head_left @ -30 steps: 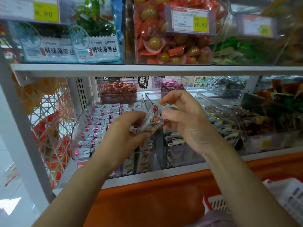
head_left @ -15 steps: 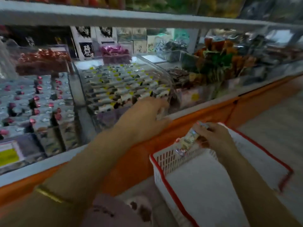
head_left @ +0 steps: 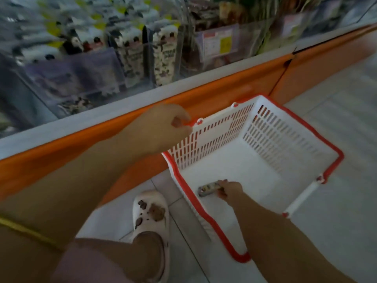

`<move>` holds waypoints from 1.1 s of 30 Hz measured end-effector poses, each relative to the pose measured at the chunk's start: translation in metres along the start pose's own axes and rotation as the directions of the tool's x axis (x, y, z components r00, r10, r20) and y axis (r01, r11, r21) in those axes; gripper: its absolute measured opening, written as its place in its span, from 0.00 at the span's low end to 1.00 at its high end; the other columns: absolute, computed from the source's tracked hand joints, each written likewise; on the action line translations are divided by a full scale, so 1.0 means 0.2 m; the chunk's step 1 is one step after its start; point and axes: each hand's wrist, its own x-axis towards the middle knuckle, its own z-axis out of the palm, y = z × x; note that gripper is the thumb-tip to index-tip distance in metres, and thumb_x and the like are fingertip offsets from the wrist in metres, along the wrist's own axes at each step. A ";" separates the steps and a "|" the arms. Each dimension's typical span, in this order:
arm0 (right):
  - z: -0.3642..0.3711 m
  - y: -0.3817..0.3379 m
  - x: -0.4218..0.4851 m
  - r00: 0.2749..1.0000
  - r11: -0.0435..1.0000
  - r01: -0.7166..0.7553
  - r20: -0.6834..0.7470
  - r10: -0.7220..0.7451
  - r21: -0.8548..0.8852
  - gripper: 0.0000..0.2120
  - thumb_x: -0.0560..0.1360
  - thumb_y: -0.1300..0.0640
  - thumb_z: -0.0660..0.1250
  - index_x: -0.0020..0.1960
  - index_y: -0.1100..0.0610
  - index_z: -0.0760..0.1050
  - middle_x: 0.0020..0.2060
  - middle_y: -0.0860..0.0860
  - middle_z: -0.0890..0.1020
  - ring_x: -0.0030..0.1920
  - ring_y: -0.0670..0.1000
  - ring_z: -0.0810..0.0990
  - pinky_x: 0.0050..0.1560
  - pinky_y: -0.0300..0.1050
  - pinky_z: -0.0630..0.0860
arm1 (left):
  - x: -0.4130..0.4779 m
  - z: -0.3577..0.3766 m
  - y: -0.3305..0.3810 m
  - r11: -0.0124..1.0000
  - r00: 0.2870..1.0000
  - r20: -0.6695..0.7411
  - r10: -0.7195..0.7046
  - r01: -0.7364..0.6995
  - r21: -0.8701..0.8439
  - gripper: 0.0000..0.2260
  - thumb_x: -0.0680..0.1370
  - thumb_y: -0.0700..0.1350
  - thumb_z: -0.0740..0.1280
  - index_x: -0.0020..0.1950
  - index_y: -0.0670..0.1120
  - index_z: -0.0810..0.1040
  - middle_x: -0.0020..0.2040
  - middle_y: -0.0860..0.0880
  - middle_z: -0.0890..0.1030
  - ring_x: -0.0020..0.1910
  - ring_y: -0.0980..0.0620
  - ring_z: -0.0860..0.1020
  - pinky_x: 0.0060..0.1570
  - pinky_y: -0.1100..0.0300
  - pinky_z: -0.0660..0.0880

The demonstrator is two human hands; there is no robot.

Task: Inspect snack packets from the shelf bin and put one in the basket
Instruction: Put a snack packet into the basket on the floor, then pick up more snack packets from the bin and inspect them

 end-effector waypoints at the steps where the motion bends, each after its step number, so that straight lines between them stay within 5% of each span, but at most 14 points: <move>1: 0.02 0.01 0.02 1.000 1.000 0.006 -0.001 -0.006 0.010 0.10 0.77 0.61 0.63 0.38 0.61 0.72 0.40 0.60 0.78 0.38 0.54 0.77 0.45 0.46 0.81 | -0.01 0.01 -0.01 1.000 1.000 0.004 -0.016 0.016 -0.022 0.15 0.77 0.51 0.64 0.62 0.50 0.75 0.58 0.53 0.76 0.48 0.59 0.72 0.37 0.72 0.66; 3: 0.04 0.03 0.04 0.995 0.999 0.047 -0.090 -0.047 -0.006 0.12 0.77 0.60 0.64 0.46 0.71 0.76 0.43 0.63 0.76 0.41 0.58 0.75 0.52 0.49 0.79 | -0.04 0.02 -0.04 0.998 0.999 0.020 -0.046 0.047 -0.051 0.14 0.77 0.50 0.64 0.61 0.50 0.76 0.53 0.56 0.74 0.47 0.60 0.72 0.37 0.73 0.65; 5: 0.05 0.02 0.05 0.989 0.998 0.062 -0.130 -0.065 -0.033 0.15 0.77 0.60 0.64 0.55 0.73 0.74 0.44 0.62 0.76 0.40 0.57 0.76 0.42 0.42 0.78 | -0.07 0.02 -0.06 0.996 0.997 0.041 -0.064 0.067 -0.057 0.13 0.77 0.50 0.64 0.60 0.50 0.76 0.51 0.57 0.73 0.46 0.59 0.73 0.37 0.72 0.66; 8: 0.01 -0.01 0.02 0.986 0.966 0.009 -0.161 -0.053 -0.259 0.20 0.78 0.58 0.63 0.66 0.66 0.69 0.60 0.60 0.77 0.59 0.57 0.76 0.57 0.42 0.71 | -0.09 0.02 -0.07 0.992 0.994 0.066 -0.087 0.092 -0.084 0.13 0.77 0.49 0.64 0.60 0.49 0.76 0.50 0.56 0.74 0.48 0.57 0.75 0.40 0.71 0.69; 10: -0.02 -0.06 -0.06 0.977 0.819 0.080 -0.119 -0.179 -0.568 0.19 0.81 0.51 0.55 0.66 0.61 0.70 0.63 0.56 0.75 0.64 0.54 0.73 0.61 0.41 0.67 | -0.10 0.01 -0.06 0.992 0.993 0.079 -0.088 0.095 -0.086 0.12 0.77 0.49 0.64 0.59 0.49 0.76 0.49 0.55 0.75 0.46 0.56 0.76 0.40 0.70 0.70; 12: -0.02 -0.14 -0.16 0.970 0.720 0.132 -0.062 -0.236 -0.681 0.16 0.81 0.52 0.54 0.58 0.60 0.74 0.55 0.55 0.79 0.60 0.53 0.77 0.54 0.40 0.71 | -0.11 -0.02 -0.04 0.994 0.994 0.080 -0.072 0.079 -0.082 0.11 0.77 0.49 0.64 0.58 0.48 0.77 0.47 0.56 0.75 0.44 0.59 0.76 0.39 0.70 0.70; 15: 0.03 -0.36 -0.34 0.991 0.985 0.132 0.025 -0.130 -0.113 0.12 0.79 0.63 0.57 0.37 0.59 0.69 0.32 0.53 0.74 0.37 0.53 0.80 0.34 0.40 0.73 | -0.13 -0.13 0.01 0.992 0.998 0.039 -0.054 0.058 -0.111 0.10 0.77 0.49 0.65 0.56 0.48 0.78 0.49 0.54 0.77 0.43 0.59 0.76 0.40 0.69 0.72; 17: 0.07 -0.50 -0.51 0.970 0.970 0.221 0.083 -0.229 0.098 0.07 0.78 0.67 0.59 0.42 0.61 0.70 0.34 0.56 0.77 0.34 0.53 0.78 0.36 0.44 0.78 | -0.16 -0.25 0.05 0.991 0.999 -0.012 -0.050 0.048 -0.125 0.10 0.77 0.48 0.65 0.57 0.48 0.78 0.49 0.52 0.78 0.44 0.57 0.77 0.43 0.65 0.73; 18: 0.11 -0.59 -0.62 0.934 0.943 0.333 0.130 -0.333 0.029 0.04 0.77 0.66 0.61 0.45 0.61 0.72 0.38 0.57 0.79 0.38 0.55 0.80 0.42 0.48 0.80 | -0.19 -0.30 0.06 0.992 0.998 -0.049 -0.046 0.040 -0.116 0.10 0.77 0.48 0.65 0.57 0.47 0.78 0.49 0.52 0.78 0.45 0.56 0.77 0.45 0.65 0.73; 20: 0.19 -0.74 -0.86 0.791 0.807 0.587 0.262 -0.552 -0.071 0.04 0.77 0.62 0.62 0.45 0.57 0.75 0.42 0.56 0.81 0.43 0.53 0.81 0.48 0.50 0.80 | -0.25 -0.43 0.07 0.996 0.990 -0.139 -0.028 0.016 -0.087 0.11 0.78 0.48 0.64 0.58 0.48 0.78 0.47 0.54 0.77 0.45 0.58 0.75 0.44 0.68 0.72; 24: 0.36 -1.01 -1.41 0.441 0.558 0.815 0.454 -0.774 0.159 0.06 0.78 0.61 0.63 0.46 0.54 0.77 0.40 0.53 0.82 0.34 0.45 0.82 0.36 0.39 0.80 | -0.46 -0.65 0.03 0.998 0.954 -0.299 -0.008 -0.012 -0.067 0.08 0.78 0.45 0.64 0.54 0.46 0.80 0.41 0.54 0.77 0.38 0.59 0.74 0.37 0.68 0.70; 28: 0.61 -1.10 -1.77 0.106 0.182 0.977 0.488 -0.866 0.110 0.05 0.78 0.58 0.64 0.46 0.53 0.77 0.42 0.48 0.80 0.43 0.46 0.80 0.42 0.37 0.78 | -0.66 -0.80 -0.13 0.996 0.862 -0.500 -0.080 0.083 -0.015 0.08 0.78 0.43 0.63 0.53 0.48 0.80 0.44 0.50 0.80 0.40 0.53 0.77 0.39 0.60 0.72; 31: 0.77 -1.14 -1.90 -0.065 -0.076 0.997 0.497 -0.865 -0.001 0.05 0.76 0.60 0.66 0.50 0.57 0.79 0.44 0.48 0.78 0.46 0.46 0.76 0.49 0.36 0.73 | -0.76 -0.90 -0.27 0.980 0.755 -0.644 -0.120 0.194 0.045 0.10 0.79 0.43 0.62 0.56 0.47 0.79 0.50 0.49 0.80 0.44 0.54 0.75 0.43 0.61 0.69; 33: 0.85 -1.18 -1.95 -0.168 -0.286 0.949 0.554 -0.815 -0.132 0.06 0.75 0.59 0.66 0.49 0.55 0.81 0.45 0.48 0.81 0.50 0.48 0.74 0.52 0.43 0.71 | -0.78 -0.95 -0.35 0.970 0.729 -0.674 -0.118 0.230 0.080 0.11 0.78 0.41 0.62 0.58 0.46 0.80 0.54 0.47 0.81 0.45 0.56 0.73 0.45 0.63 0.68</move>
